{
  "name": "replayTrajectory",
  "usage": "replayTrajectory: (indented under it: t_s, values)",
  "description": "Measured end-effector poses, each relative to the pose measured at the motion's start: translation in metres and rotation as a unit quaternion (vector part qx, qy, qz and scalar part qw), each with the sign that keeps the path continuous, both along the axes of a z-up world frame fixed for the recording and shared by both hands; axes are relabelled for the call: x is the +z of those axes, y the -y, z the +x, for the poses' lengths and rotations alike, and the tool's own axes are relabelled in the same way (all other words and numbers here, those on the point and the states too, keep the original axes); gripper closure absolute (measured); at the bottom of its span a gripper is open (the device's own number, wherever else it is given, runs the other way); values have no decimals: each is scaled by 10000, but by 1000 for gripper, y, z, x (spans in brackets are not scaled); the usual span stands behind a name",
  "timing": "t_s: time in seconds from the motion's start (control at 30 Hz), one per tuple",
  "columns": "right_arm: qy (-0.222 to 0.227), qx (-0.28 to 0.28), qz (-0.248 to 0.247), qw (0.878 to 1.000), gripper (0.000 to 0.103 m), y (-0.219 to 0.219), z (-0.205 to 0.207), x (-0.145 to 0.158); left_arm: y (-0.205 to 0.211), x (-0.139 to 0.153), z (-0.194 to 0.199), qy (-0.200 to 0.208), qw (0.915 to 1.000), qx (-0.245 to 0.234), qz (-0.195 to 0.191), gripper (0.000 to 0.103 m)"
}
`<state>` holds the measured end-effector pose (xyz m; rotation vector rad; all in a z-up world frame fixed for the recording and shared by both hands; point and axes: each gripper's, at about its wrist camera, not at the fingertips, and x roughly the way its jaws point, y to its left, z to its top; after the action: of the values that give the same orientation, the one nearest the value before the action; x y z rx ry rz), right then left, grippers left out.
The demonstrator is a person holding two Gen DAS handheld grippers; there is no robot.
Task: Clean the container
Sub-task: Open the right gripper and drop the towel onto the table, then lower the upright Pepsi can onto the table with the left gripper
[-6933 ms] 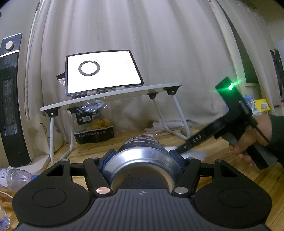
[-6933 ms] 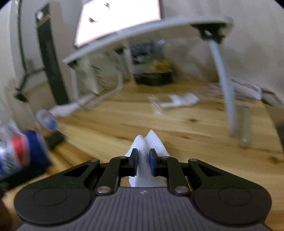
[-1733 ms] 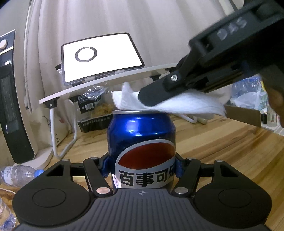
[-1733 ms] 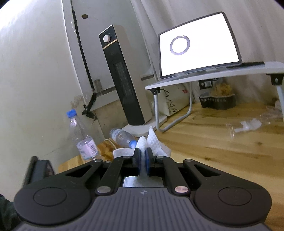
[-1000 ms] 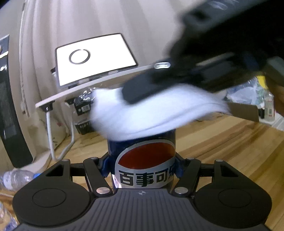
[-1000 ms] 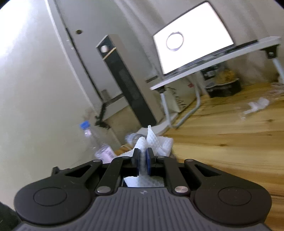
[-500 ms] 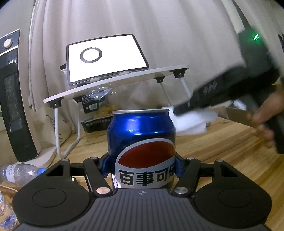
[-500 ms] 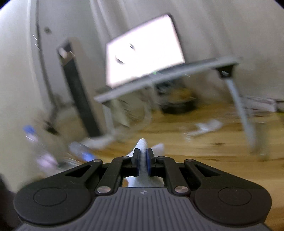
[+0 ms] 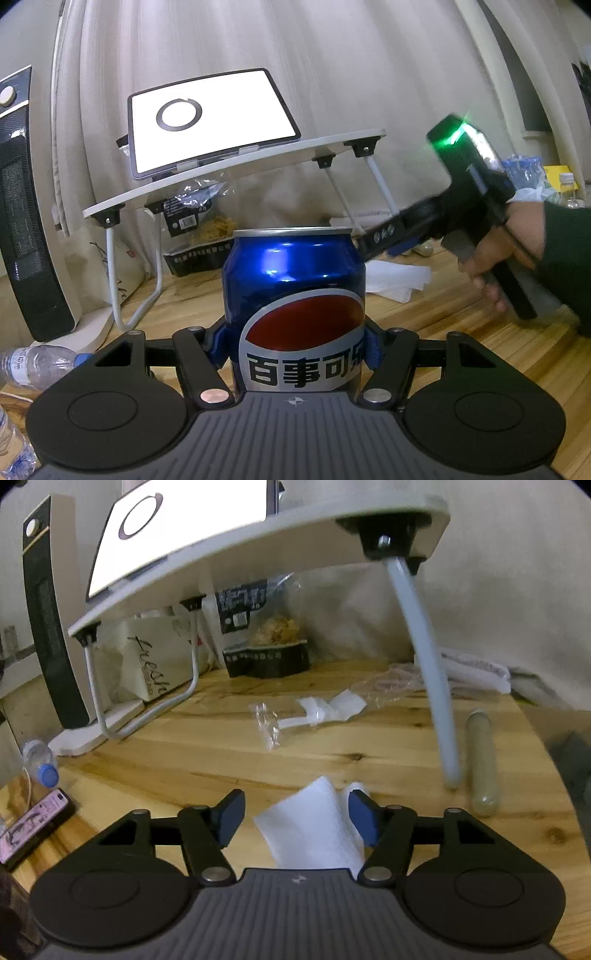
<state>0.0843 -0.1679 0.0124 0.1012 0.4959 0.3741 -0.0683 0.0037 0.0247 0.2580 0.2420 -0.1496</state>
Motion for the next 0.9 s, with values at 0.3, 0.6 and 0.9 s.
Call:
replayTrajectory:
  t_s: [0.3, 0.6, 0.9]
  values:
    - [-233, 204, 12, 9995, 0, 7, -60, 16, 2, 0, 1, -8, 10000, 41, 54, 36]
    - [-710, -181, -597, 9955, 0, 1, -110, -7, 9, -1, 3, -105, 9996, -25, 271, 36]
    - [-704, -357, -1085, 9910, 0, -15, -114, -20, 1, 6, 21, -286, 9992, 280, 19, 36]
